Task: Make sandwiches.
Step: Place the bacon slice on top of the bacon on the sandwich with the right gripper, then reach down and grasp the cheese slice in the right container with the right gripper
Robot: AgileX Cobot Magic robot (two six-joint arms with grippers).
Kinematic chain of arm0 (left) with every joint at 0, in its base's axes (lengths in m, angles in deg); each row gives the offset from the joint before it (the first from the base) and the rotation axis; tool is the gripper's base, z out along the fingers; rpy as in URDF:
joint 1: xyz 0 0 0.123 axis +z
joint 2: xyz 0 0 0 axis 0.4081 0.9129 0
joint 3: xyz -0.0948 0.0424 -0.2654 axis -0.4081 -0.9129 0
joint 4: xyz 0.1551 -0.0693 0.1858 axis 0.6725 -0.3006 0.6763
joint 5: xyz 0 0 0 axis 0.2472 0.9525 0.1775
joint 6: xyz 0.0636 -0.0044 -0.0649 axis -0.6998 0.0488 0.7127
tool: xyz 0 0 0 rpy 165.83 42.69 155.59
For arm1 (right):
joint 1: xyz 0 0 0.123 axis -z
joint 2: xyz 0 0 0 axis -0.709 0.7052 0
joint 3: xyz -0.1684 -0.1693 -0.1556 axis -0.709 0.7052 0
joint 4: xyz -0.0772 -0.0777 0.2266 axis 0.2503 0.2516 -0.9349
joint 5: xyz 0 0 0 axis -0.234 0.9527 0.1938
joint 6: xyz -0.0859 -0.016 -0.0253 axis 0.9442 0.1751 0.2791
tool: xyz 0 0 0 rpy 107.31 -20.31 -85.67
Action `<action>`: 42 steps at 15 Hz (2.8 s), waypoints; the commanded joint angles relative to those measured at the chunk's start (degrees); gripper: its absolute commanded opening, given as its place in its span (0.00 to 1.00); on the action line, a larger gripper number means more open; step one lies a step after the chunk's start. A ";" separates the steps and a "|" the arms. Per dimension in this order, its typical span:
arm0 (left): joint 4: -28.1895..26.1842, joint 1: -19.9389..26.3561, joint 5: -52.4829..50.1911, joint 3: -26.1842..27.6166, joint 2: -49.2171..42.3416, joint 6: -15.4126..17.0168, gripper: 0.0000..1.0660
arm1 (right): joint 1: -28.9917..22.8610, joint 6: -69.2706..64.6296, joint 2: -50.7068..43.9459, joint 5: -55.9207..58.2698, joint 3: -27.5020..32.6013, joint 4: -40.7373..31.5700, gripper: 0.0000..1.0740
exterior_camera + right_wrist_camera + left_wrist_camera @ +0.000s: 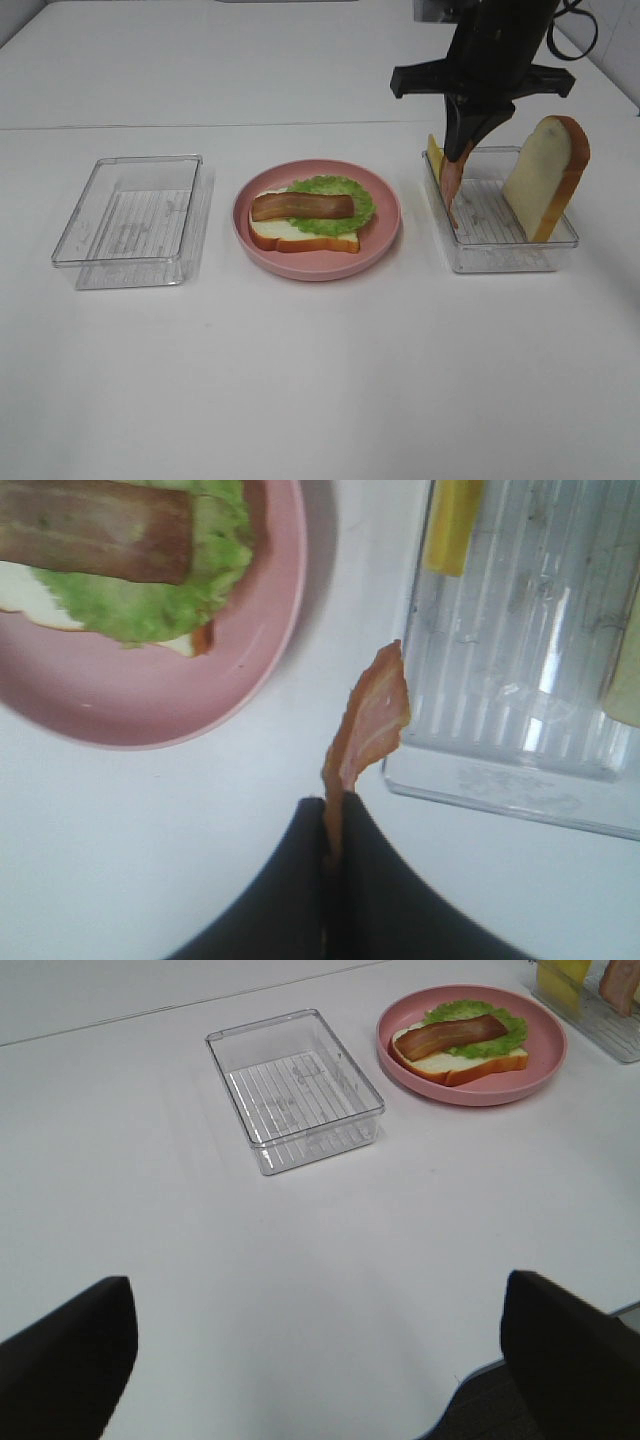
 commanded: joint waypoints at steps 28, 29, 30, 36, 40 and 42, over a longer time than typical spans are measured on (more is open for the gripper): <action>-0.29 -0.46 -0.57 -0.11 -1.09 0.00 0.86 | 0.00 18.51 16.73 -20.45 -0.29 -45.09 0.00; -0.29 -0.46 -0.57 -0.11 -1.09 0.00 0.86 | 0.00 16.44 16.73 -20.45 -0.29 -42.00 0.02; -0.29 -0.46 -0.57 -0.11 -1.09 0.00 0.86 | 0.00 13.81 16.73 -20.40 -0.29 -38.33 0.05; -0.29 -0.46 -0.57 -0.11 -1.09 0.00 0.86 | 0.00 12.95 16.62 -19.82 -0.29 -35.12 0.58; -0.29 -0.46 -0.57 -0.11 -1.09 0.00 0.86 | 0.00 13.58 13.35 -19.19 -0.29 -30.83 0.61; -0.29 -0.46 -0.57 -0.11 -1.09 0.00 0.86 | 0.00 12.55 8.59 -18.91 -0.29 -25.32 0.61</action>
